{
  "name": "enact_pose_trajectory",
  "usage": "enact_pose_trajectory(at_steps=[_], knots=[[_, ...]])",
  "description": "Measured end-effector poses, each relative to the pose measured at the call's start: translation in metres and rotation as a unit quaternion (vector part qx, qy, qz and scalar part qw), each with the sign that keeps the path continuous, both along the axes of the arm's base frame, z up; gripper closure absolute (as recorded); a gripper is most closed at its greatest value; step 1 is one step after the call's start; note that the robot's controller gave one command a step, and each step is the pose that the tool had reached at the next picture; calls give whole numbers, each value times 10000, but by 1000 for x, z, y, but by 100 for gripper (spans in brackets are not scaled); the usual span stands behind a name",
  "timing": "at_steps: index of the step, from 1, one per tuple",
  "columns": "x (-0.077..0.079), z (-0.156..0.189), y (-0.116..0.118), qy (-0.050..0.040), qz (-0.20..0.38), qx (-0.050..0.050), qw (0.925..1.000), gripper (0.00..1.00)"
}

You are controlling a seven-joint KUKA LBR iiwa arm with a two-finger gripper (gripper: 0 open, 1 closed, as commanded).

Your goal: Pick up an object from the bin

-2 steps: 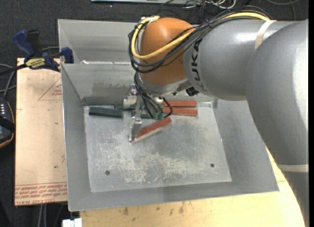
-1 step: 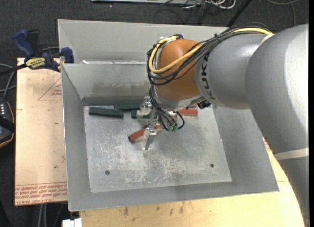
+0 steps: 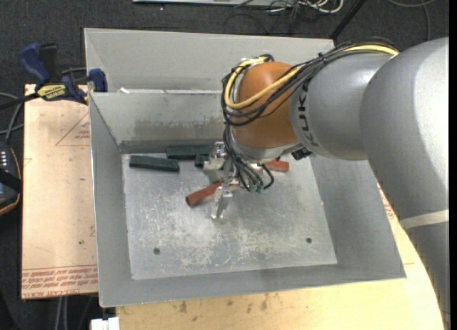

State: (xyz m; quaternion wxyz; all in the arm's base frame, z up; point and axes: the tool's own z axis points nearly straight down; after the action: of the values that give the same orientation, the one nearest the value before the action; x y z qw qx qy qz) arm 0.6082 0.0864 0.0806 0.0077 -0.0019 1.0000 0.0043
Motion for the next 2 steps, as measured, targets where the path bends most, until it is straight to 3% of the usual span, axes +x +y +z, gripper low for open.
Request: enact_pose_trajectory(at_steps=[1,2], knots=[[4,35,-7,58,-74,-34,9999,0],[-4,-2,0,36,-206,-12,9998,0]])
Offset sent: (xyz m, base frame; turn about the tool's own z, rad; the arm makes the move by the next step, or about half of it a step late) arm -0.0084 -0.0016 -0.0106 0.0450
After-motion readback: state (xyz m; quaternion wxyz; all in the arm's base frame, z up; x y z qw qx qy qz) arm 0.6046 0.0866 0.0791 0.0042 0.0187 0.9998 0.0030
